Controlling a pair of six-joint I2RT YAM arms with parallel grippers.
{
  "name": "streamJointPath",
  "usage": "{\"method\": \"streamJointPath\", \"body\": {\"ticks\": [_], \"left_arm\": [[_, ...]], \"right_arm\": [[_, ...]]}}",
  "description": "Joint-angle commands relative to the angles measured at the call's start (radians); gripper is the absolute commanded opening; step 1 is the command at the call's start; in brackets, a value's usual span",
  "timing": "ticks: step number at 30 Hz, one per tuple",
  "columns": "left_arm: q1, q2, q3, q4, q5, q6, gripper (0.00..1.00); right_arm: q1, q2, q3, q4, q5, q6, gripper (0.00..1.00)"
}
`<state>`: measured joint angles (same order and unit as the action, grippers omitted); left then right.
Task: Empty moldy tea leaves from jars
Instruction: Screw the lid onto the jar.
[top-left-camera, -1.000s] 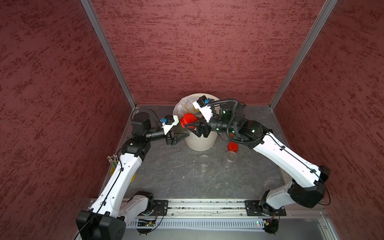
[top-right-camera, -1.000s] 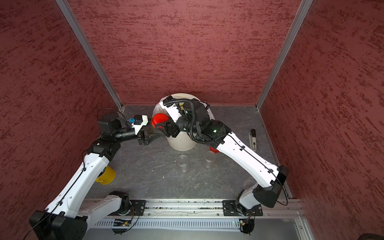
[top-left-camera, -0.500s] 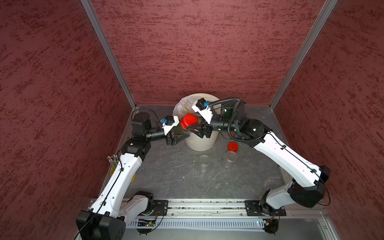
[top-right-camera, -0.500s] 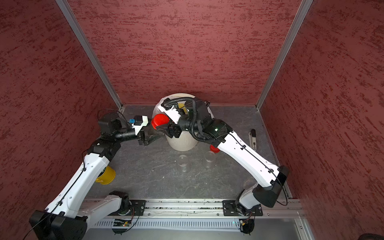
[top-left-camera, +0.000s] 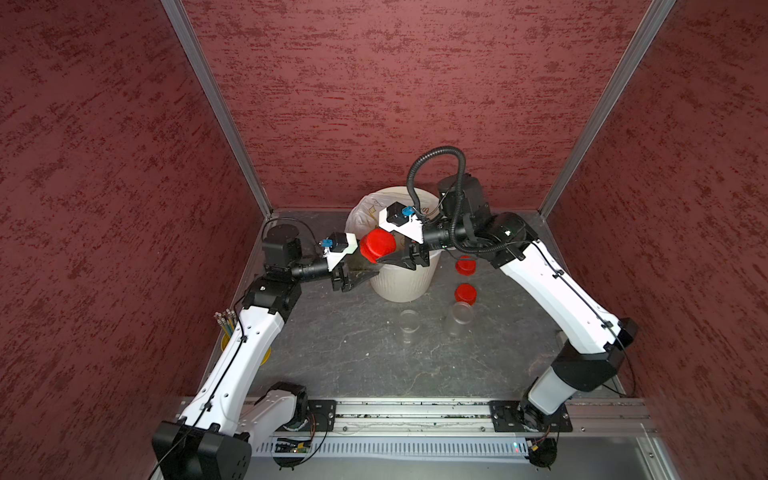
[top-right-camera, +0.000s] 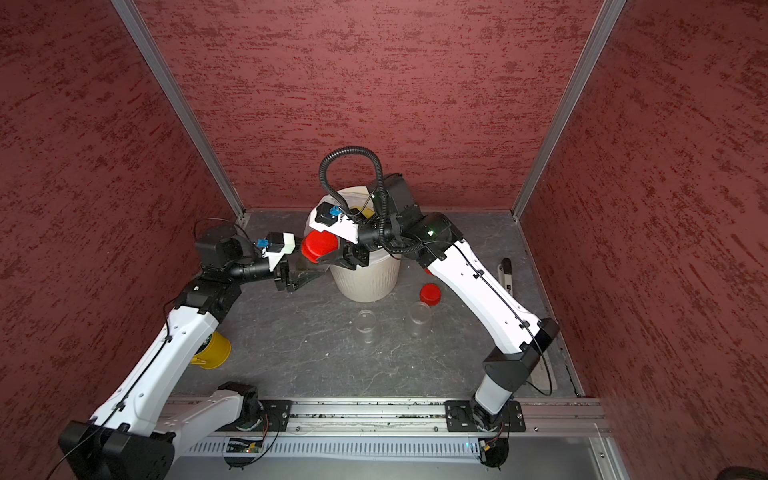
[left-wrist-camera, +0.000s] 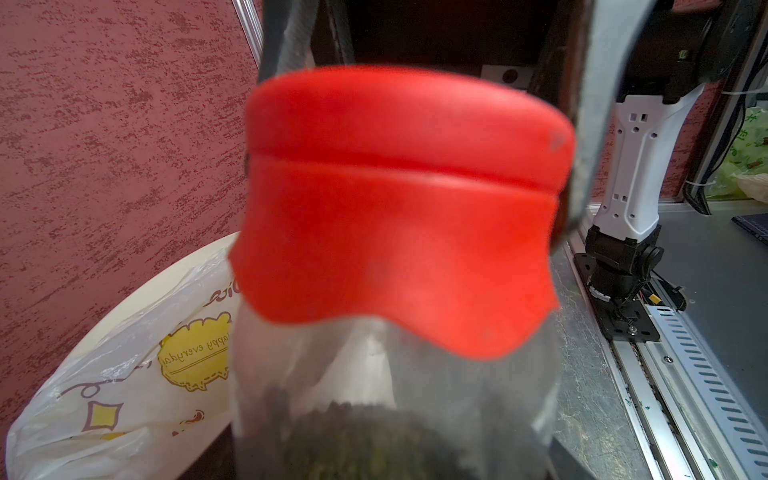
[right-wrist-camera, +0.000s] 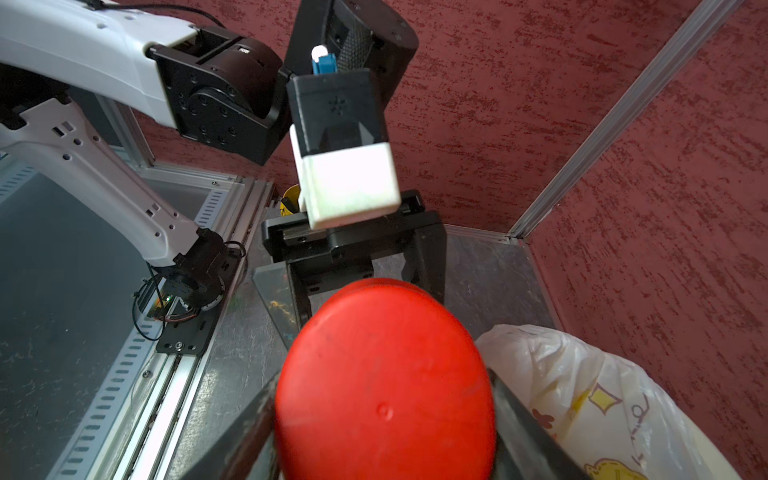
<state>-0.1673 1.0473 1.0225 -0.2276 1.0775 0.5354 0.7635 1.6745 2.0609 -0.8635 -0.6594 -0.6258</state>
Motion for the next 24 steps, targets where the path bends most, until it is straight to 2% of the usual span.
{"method": "streamJointPath", "body": {"ticks": [1,5,8,10,13,16,24], "left_arm": [[0.003,0.002,0.01,-0.015,0.009,-0.026,0.64],[0.004,-0.001,0.008,-0.012,0.003,-0.025,0.64],[0.004,-0.001,0.008,-0.007,-0.002,-0.025,0.64],[0.005,0.0,0.007,-0.007,-0.002,-0.025,0.63],[0.005,-0.001,0.004,-0.001,-0.005,-0.025,0.64],[0.005,-0.001,0.004,0.003,-0.007,-0.028,0.64],[0.006,0.0,0.002,0.011,-0.007,-0.032,0.64]], "right_arm": [[0.006,0.007,0.031,-0.071,-0.076,-0.113,0.55],[0.005,-0.018,0.008,-0.004,-0.073,-0.016,0.73],[0.006,-0.061,-0.061,0.108,-0.049,0.118,0.9],[0.012,-0.107,-0.136,0.21,-0.011,0.21,0.96],[0.024,-0.197,-0.267,0.39,0.073,0.351,0.99],[0.041,-0.275,-0.339,0.492,0.154,0.456,0.99],[0.081,-0.26,-0.324,0.447,0.337,0.623,0.95]]}}
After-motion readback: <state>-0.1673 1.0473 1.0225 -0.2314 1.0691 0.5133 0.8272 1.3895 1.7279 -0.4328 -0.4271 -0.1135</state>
